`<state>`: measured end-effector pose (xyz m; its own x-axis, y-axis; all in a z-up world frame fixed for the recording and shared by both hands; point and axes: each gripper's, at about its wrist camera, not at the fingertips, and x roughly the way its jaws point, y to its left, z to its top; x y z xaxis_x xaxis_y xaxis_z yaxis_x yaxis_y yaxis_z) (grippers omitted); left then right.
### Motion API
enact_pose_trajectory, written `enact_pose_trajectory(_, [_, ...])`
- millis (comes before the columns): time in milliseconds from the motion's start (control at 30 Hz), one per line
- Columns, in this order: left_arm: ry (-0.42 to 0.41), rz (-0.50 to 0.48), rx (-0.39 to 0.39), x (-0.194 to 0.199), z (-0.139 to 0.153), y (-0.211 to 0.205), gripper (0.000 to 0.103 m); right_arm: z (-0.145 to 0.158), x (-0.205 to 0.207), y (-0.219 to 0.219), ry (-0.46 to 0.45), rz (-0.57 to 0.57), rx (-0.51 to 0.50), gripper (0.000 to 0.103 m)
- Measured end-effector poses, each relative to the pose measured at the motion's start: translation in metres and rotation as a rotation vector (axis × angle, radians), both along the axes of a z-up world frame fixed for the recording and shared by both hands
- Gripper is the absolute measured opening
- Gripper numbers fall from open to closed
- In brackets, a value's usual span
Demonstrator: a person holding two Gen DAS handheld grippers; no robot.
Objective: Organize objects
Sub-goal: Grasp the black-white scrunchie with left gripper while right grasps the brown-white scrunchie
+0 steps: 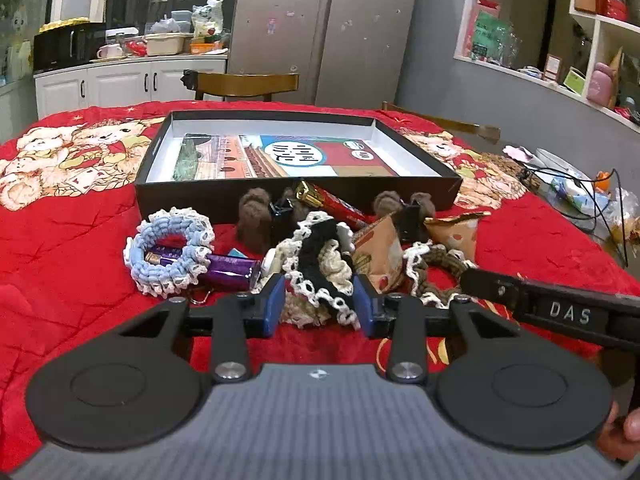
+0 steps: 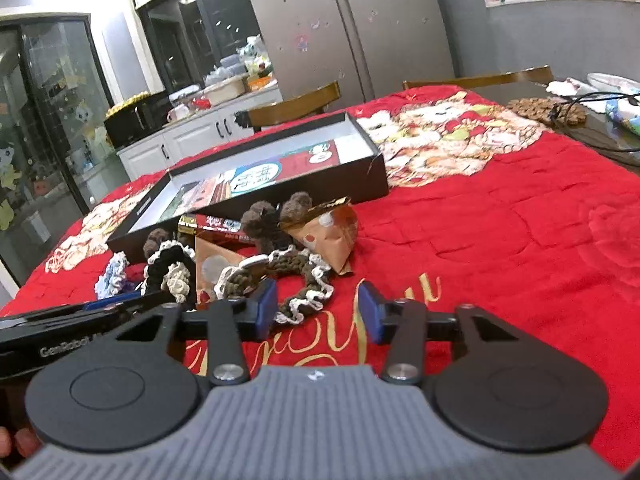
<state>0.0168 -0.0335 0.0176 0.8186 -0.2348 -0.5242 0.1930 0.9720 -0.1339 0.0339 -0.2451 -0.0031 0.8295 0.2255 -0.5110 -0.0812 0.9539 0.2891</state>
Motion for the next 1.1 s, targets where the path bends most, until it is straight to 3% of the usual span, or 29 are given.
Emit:
enact_pose_trajectory(333, [-0.010,-0.010,-0.014,0.016,-0.004,-0.003,0.044,-0.006,0.009,0.001,0.020,-0.026,0.034,0.046])
enact_pose_trajectory(433, [-0.007,-0.008,-0.010,0.020,-0.006,-0.005,0.039,-0.006,0.011,0.003,0.025,-0.015,0.030,0.044])
enact_pose_trajectory(667, [0.002,-0.009,-0.080,0.022,-0.008,0.005,0.038,-0.006,0.014,0.011,0.041,-0.006,-0.017,0.024])
enact_pose_trajectory(800, [0.002,-0.010,-0.096,0.021,-0.009,0.006,0.038,-0.006,0.015,0.009,0.044,-0.019,-0.010,0.017])
enact_pose_trajectory(867, [0.003,-0.004,-0.092,0.021,-0.009,0.006,0.027,-0.007,0.015,0.008,0.043,-0.021,-0.007,0.016])
enact_pose_trajectory(1100, [-0.039,0.019,-0.075,0.013,-0.005,0.006,0.017,-0.004,0.009,0.008,0.009,-0.028,-0.008,0.010])
